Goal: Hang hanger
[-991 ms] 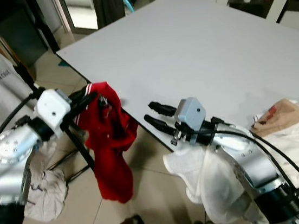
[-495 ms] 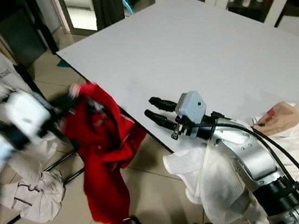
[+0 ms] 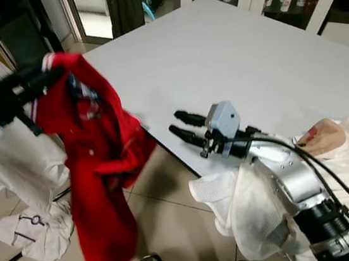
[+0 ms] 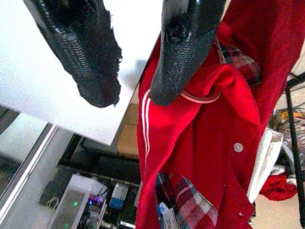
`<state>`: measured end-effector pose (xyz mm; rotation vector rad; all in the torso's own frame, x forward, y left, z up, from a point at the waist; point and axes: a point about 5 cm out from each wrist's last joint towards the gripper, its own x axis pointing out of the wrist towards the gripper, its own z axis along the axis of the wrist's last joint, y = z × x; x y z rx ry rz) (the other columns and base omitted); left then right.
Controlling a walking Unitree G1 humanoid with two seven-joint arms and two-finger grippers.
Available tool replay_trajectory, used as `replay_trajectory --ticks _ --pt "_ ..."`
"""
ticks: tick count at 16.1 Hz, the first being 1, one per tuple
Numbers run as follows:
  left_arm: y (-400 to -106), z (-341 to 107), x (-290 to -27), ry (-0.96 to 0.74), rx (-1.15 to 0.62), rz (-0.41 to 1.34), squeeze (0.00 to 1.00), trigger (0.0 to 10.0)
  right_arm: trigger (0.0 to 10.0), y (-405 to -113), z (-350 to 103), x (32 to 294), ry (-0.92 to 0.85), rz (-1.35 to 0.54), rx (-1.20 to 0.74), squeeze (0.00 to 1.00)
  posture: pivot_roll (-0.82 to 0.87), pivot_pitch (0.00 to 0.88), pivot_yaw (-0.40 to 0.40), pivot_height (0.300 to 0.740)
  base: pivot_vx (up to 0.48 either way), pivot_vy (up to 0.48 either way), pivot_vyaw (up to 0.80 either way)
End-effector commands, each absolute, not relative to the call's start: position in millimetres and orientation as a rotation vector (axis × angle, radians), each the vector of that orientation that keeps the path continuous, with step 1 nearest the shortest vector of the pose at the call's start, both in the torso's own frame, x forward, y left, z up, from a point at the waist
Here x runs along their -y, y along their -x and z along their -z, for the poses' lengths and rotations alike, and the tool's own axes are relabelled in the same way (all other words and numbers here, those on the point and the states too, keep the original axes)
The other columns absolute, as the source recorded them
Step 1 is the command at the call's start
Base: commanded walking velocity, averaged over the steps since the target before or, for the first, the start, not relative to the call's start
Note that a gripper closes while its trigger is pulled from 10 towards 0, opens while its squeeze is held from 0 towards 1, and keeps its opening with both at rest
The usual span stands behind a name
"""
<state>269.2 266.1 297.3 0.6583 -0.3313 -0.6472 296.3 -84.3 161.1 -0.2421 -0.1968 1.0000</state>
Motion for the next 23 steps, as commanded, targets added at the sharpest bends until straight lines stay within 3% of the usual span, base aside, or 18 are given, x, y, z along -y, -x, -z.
replay_trajectory --ticks 1,11,16,20,21,23 --pt "-269 -309 -268 -0.674 0.36 0.648 0.0 10.0 10.0 -294 -173 83 0.287 -1.027 0.272 0.0 0.11 0.082 0.009 0.74 0.0 0.0 0.0" --pt "-306 -301 -248 -0.646 0.33 0.764 0.0 10.0 10.0 -271 -163 38 0.879 -1.408 0.426 0.0 0.09 0.094 -0.024 0.74 0.0 0.0 0.0" --pt "-309 -293 -227 -0.623 0.347 0.843 0.0 10.0 10.0 -275 -149 20 1.013 -1.451 0.418 0.0 0.1 0.093 -0.038 0.74 0.0 0.0 0.0" --pt "-309 -289 -209 -0.609 0.357 0.903 0.0 10.0 10.0 -278 -152 13 1.0 -1.407 0.45 0.0 0.1 0.092 -0.035 0.74 0.0 0.0 0.0" --pt "-310 -287 -206 -0.604 0.357 0.914 0.0 10.0 10.0 -279 -155 10 0.983 -1.394 0.472 0.02 0.1 0.093 -0.03 0.74 0.0 0.0 0.0" --pt "-313 -283 -199 -0.594 0.352 0.941 0.0 10.0 10.0 -281 -151 8 1.046 -1.374 0.493 0.4 0.09 0.09 -0.019 0.74 0.0 0.0 0.0"
